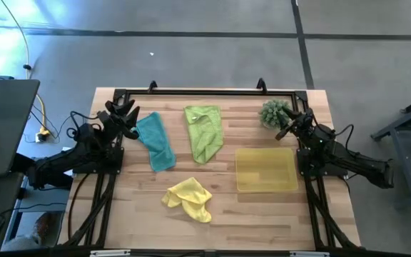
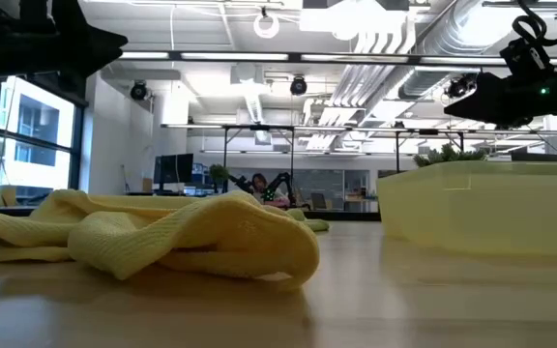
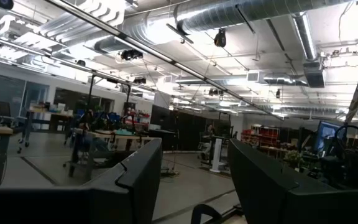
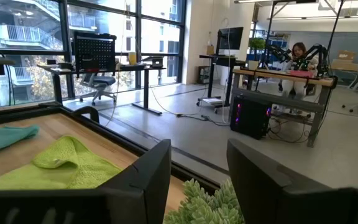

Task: Roll microfiber towels into tight, uniform cylinder then place into a basket

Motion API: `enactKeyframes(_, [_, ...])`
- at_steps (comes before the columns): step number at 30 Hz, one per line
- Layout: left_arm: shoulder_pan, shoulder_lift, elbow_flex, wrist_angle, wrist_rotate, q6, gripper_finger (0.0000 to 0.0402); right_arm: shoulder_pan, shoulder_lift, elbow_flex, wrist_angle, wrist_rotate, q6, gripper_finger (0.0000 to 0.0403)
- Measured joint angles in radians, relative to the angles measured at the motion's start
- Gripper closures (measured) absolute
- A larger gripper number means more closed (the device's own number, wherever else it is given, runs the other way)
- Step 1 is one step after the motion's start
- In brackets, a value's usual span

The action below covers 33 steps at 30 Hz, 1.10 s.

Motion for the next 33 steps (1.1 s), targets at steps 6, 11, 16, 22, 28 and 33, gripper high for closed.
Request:
enactKeyframes(6, [0.000,0.000,0.000,0.000,0.000,0.000,0.0227,0.000,0.000,0.000,0.000,0.000,0.000,0.0254])
enactKeyframes(11, [0.000,0.000,0.000,0.000,0.000,0.000,0.0227,0.000,0.000,0.000,0.000,0.000,0.000,0.0253])
enactKeyframes(16, [0.000,0.000,0.000,0.000,0.000,0.000,0.0227,0.000,0.000,0.000,0.000,0.000,0.000,0.0254])
enactKeyframes(22, [0.000,0.000,0.000,0.000,0.000,0.000,0.0227,0.000,0.000,0.000,0.000,0.000,0.000,0.0253])
enactKeyframes(28, [0.000,0.000,0.000,0.000,0.000,0.000,0.0227,0.000,0.000,0.000,0.000,0.000,0.000,0.0253])
enactKeyframes(33, [0.000,0.000,0.000,0.000,0.000,0.000,0.0227,0.000,0.000,0.000,0.000,0.000,0.000,0.0253])
